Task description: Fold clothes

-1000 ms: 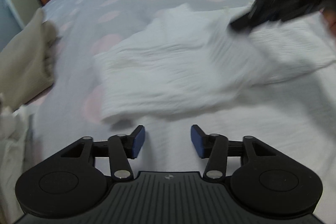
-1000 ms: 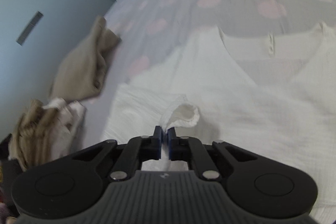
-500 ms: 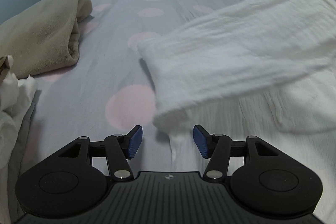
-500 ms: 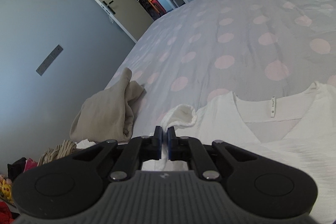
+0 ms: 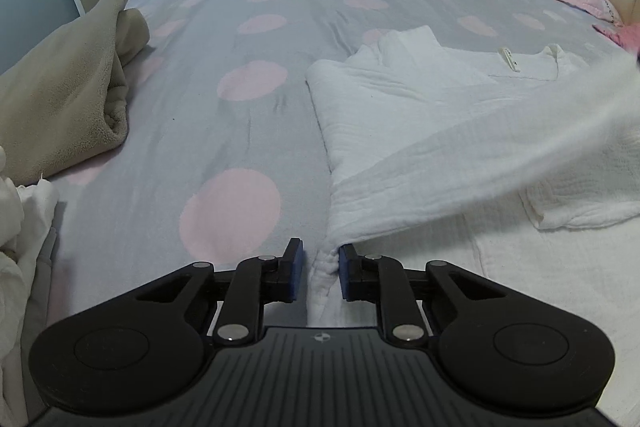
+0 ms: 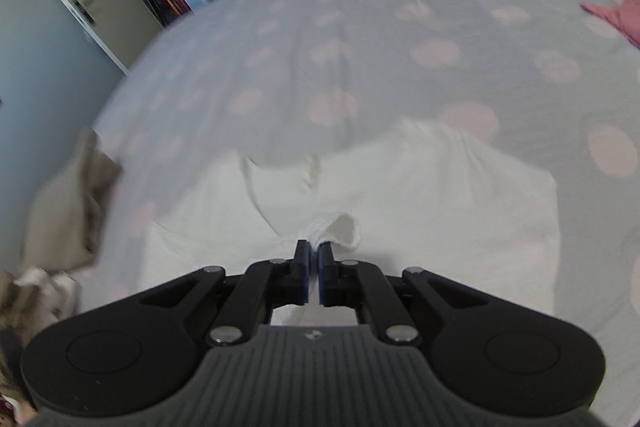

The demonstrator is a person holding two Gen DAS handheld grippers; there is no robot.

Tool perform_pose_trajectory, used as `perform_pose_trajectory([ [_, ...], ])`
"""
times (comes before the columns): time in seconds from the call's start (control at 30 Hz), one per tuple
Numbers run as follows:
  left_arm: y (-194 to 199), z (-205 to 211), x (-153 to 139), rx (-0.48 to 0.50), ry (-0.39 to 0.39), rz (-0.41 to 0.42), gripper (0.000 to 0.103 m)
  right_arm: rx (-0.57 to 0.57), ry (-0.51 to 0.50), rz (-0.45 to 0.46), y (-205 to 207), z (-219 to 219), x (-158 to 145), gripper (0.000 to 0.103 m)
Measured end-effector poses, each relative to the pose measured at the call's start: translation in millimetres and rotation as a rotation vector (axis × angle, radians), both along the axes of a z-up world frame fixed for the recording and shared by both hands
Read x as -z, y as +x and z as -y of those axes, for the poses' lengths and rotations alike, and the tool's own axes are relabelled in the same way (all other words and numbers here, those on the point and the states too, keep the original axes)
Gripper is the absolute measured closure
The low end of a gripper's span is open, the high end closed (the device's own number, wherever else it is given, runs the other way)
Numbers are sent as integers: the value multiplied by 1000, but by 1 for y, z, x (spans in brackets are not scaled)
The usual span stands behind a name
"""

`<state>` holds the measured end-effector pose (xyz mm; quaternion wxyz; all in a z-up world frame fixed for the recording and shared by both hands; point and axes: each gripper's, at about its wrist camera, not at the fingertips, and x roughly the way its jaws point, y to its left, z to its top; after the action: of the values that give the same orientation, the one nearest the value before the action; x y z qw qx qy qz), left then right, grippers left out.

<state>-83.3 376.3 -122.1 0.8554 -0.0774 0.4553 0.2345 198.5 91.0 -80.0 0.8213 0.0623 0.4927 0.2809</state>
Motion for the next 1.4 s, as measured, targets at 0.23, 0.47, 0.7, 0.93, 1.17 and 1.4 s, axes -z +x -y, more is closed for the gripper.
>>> perform_pose_trajectory([
  [0.23, -1, 1, -4, 22, -54, -52, 79, -38, -127, -94, -4, 7, 49, 89],
  [0.47, -5, 0, -30, 38, -119, 5, 54, 55, -5, -92, 8, 35, 34, 63],
  [0.7, 5, -3, -19, 33, -91, -31, 54, 71, 64, -148, 22, 20, 44, 64],
  [0.93, 6, -8, -1, 24, -93, -80, 62, 10, 11, -104, 20, 1, 47, 93],
  [1.17, 9, -6, 5, 34, -76, -110, 65, -66, -77, 99, 21, -10, 14, 93],
  [1.4, 11, -4, 2, 31, -76, -115, 65, -35, -98, 24, 36, -4, 44, 84],
])
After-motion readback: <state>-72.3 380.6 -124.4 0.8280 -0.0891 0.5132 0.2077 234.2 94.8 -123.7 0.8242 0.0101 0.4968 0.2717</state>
